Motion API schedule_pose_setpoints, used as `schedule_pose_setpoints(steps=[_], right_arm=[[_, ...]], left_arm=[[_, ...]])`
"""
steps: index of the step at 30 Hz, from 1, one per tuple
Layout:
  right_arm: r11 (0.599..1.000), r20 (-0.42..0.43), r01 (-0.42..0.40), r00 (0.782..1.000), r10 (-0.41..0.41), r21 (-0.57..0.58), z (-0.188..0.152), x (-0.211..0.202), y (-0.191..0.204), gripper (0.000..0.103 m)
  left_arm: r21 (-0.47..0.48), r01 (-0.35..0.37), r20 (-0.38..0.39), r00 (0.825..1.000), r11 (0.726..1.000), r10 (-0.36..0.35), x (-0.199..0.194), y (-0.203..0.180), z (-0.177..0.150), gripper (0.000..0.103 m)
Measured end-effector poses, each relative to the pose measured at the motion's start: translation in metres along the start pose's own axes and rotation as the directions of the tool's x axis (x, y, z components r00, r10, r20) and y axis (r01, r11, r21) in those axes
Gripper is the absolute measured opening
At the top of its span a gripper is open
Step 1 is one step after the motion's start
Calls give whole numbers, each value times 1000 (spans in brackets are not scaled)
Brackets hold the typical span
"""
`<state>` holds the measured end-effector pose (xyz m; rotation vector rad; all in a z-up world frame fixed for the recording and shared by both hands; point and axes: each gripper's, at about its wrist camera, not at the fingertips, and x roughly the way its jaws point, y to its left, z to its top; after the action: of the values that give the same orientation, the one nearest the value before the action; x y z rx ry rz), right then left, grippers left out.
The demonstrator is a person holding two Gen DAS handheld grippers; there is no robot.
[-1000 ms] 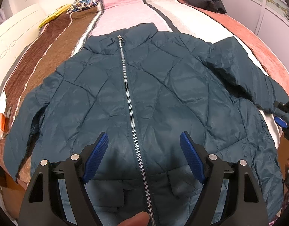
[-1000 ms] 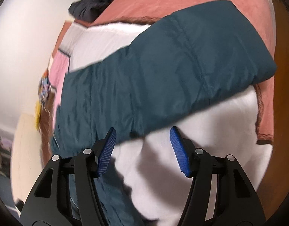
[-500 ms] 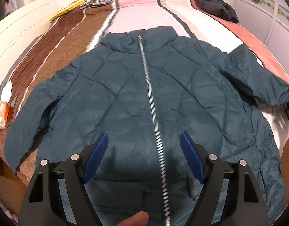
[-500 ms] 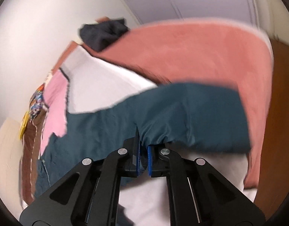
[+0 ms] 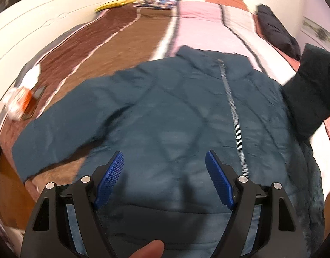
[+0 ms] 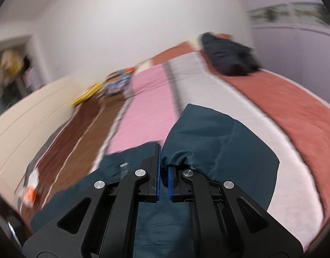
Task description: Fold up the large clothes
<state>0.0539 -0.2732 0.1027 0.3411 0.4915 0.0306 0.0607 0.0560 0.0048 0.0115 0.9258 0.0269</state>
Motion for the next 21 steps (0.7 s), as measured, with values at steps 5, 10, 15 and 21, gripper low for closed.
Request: schedule_pose_setpoints(steps=[5,10,15,21], right_arm=[[982,-120,-96,990,77,-165,-46,56,89,6],[945,-275,-117,961,30,-305,-115,108,141,6],[898,-423,-141,905,-55,-418,-168,151,148,25],[854,-506,-234,862,-39,-465,-195,146,140,64]], left_arm=[[-64,-33,0,999,997,33,1,40,-5,76],[-102,-48,1,999,994,48,3,70,-11,76],[-125,-41,-4,999,991,41,7,82,-12,76],[-101,-19,0,1000,995,19,12,77,-6,76]])
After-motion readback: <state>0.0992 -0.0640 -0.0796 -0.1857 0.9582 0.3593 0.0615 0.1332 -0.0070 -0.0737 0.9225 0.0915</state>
